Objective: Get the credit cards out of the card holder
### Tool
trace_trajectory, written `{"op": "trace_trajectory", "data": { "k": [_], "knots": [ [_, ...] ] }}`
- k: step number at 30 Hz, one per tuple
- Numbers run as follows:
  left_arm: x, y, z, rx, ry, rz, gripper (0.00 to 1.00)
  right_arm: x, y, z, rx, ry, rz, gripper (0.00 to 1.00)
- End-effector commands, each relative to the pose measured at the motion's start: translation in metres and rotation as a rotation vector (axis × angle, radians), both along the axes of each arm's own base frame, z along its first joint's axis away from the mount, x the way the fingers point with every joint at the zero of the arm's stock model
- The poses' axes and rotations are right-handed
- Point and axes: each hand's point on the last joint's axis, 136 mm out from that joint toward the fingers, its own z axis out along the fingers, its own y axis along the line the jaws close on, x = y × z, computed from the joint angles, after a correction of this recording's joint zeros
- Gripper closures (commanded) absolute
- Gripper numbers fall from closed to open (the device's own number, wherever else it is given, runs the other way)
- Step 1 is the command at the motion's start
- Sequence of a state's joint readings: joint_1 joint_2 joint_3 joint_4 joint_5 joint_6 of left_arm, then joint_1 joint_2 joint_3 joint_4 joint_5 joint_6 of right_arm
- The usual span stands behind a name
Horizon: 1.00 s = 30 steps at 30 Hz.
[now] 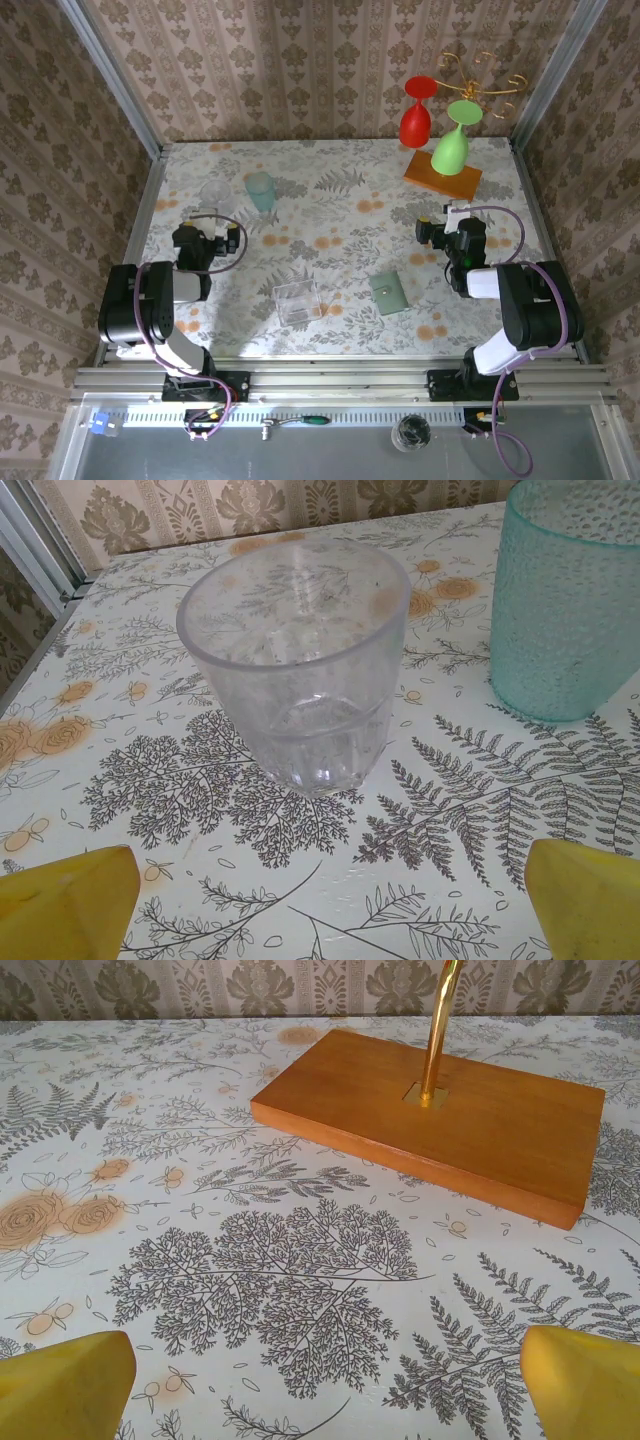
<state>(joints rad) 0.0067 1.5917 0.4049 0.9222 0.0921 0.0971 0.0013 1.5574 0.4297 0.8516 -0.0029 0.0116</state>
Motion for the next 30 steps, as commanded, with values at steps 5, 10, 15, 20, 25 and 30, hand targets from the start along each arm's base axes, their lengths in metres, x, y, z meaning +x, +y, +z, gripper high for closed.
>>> {"op": "trace_trajectory", "data": {
  "k": [5, 10, 15, 20, 25, 30],
  "knots": [
    [-0.0036, 0.0005, 0.0078, -0.015, -0.018, 0.017, 0.00, -0.0049, -0.0026, 0.0028, 0.007, -0.005, -0.031, 0.00],
    [-0.0036, 0.0006, 0.0077, -0.015, -0.018, 0.019, 0.00, -0.0051, -0.0024, 0.0021, 0.008, -0.002, -0.030, 0.00],
    [-0.0034, 0.0005, 0.0078, -0.016, -0.018, 0.018, 0.00, -0.0049, -0.0023, 0.0030, 0.008, -0.005, -0.030, 0.00],
    [-0.0031, 0.0079, 0.0066, -0.021, -0.013, 0.059, 0.00, -0.0049, -0.0024, 0.0027, 0.008, -0.004, -0.030, 0.00],
    [-0.0032, 0.0087, 0.0070, -0.026, -0.015, 0.059, 0.00, -0.0050, -0.0020, 0.0028, 0.008, -0.005, -0.028, 0.00],
    [-0.0030, 0.0087, 0.0071, -0.027, -0.015, 0.057, 0.00, -0.0052, -0.0027, 0.0019, 0.009, -0.002, -0.030, 0.00]
  ]
}}
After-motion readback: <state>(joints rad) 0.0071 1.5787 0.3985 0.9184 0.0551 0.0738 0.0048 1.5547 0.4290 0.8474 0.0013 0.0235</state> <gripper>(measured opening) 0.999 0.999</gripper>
